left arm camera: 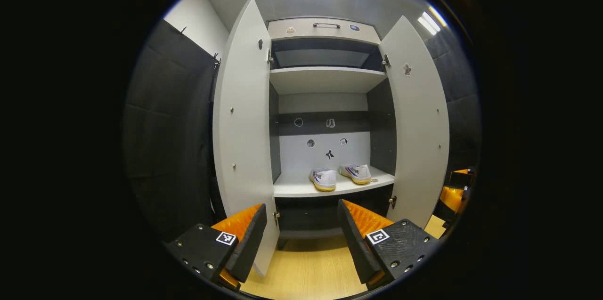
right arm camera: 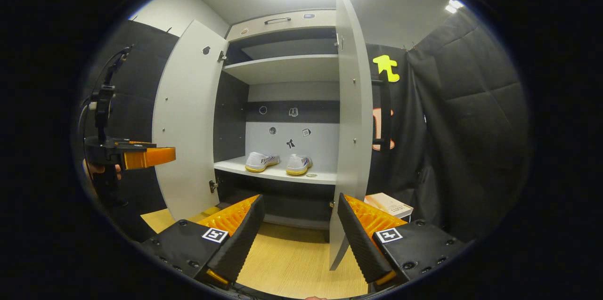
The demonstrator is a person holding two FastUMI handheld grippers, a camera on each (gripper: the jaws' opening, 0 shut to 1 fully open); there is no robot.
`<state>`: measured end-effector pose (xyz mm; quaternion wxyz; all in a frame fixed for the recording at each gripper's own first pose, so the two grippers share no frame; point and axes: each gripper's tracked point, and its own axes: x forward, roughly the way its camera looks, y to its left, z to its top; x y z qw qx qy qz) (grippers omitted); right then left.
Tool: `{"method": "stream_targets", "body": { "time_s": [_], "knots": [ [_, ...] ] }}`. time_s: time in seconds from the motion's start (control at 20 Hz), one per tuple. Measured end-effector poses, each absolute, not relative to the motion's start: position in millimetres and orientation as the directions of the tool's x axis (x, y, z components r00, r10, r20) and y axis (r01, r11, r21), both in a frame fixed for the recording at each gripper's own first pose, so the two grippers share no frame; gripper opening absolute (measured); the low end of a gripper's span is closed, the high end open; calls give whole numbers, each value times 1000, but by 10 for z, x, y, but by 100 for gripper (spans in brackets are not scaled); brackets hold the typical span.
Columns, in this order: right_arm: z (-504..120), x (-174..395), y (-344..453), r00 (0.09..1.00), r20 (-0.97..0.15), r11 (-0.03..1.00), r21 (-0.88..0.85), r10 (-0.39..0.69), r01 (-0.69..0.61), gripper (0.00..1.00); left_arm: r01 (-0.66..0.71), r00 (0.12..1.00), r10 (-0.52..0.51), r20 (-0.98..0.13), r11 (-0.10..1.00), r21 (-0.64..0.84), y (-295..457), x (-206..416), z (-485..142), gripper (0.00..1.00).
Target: Grab one shoe with the right hand and put it into the shoe cabinet, grab the other shoe with the left hand and put it into the shoe cabinet; then close the right door with the right hand and the left door with the left hand.
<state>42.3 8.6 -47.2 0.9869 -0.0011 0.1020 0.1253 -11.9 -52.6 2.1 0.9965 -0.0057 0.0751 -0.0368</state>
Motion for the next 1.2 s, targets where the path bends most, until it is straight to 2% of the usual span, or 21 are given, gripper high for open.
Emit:
{"method": "stream_targets", "body": {
  "time_s": [0.25,0.75,0.95,1.2],
  "knots": [
    [-321,518,-232,963,-178,979,-1,201,-205,98,66,986,-66,-156,998,-8,-481,-205,-4,81],
    [82,941,-1178,994,-108,1000,-18,-9,7,98,46,986,-47,-161,999,-7,-497,-256,-2,81],
    [231,1135,-1463,993,-87,997,3,-79,80,96,8,986,-9,-168,1000,-5,-450,-418,-3,81],
    [292,1360,-1526,991,-84,994,-3,-108,108,97,-52,980,53,-191,999,7,-304,-659,-46,81]
  ]
}}
